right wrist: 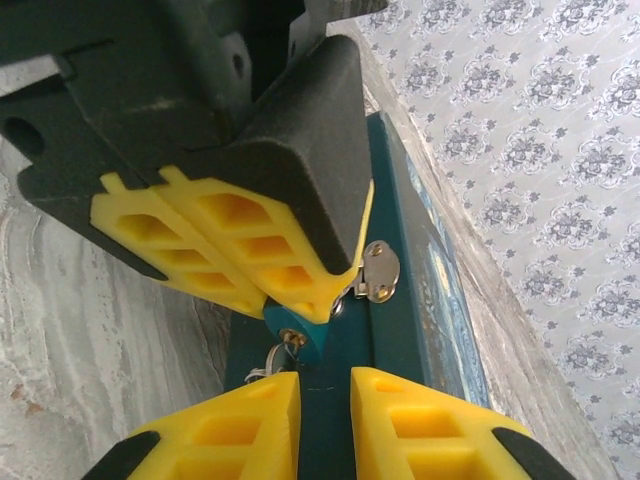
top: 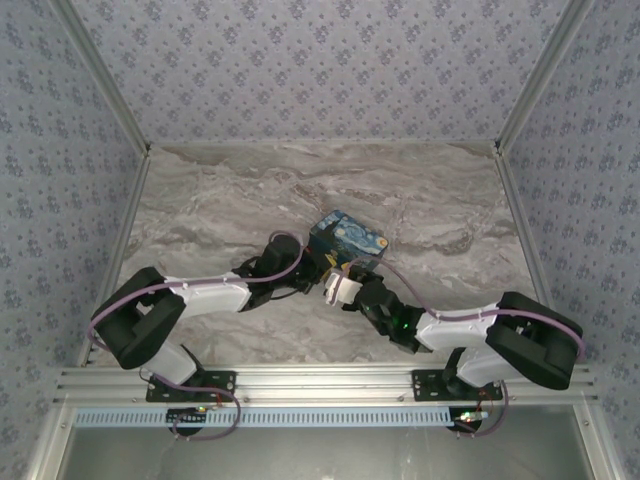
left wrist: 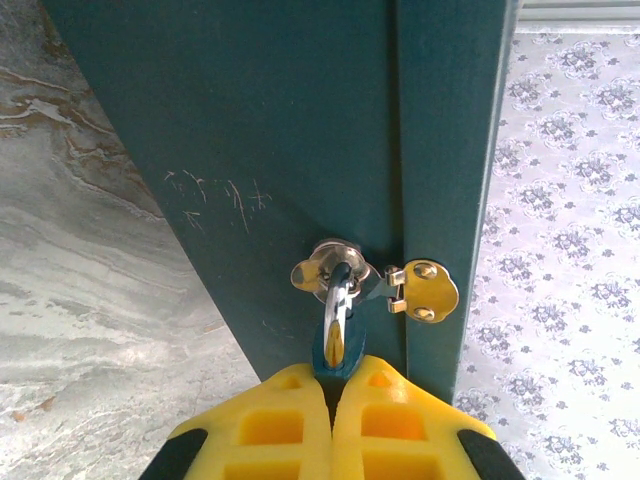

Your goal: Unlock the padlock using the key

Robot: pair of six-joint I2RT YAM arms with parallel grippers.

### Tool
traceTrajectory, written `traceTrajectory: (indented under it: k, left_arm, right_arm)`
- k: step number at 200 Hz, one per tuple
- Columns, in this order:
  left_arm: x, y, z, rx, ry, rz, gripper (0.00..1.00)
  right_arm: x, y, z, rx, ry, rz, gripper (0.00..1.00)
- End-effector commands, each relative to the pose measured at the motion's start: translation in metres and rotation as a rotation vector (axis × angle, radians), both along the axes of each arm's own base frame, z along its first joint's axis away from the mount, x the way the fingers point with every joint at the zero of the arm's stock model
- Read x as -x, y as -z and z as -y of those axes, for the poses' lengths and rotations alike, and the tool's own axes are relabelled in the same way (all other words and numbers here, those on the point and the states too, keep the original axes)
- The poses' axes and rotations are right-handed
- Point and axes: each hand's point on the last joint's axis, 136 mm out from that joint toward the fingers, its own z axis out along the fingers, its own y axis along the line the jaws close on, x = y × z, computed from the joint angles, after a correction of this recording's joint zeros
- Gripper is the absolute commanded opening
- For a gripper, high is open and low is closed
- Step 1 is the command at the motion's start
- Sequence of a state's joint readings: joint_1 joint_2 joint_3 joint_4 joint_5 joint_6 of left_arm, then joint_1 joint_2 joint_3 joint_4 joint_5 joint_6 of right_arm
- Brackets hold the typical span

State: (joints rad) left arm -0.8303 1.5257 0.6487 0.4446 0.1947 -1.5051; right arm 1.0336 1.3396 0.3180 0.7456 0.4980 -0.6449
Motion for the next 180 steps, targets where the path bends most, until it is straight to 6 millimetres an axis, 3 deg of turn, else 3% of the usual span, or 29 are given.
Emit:
traceTrajectory:
  k: [1,97,150,180]
  left_arm:
    - [-0.011,-0.032,0.012,0.073,0.004,0.054,0.0]
    - [-0.011,-0.03,0.012,0.074,0.003,0.05,0.0]
    - [-0.01,-0.03,0.013,0.08,0.002,0.048,0.0]
    - [-0.01,-0.03,0.012,0.08,0.003,0.048,0.0]
  right_arm:
    - [-0.006,-0.011,-0.006,-0.051,0.012,0.011,0.21]
    - [-0.01,-0.009,-0.012,-0.072,0.025,0.001,0.14]
    - [-0.015,-0.011,-0.01,-0.133,0.052,-0.026,0.01]
    - [-0.017,-0.011,-0.007,-0.157,0.068,-0.038,0.0]
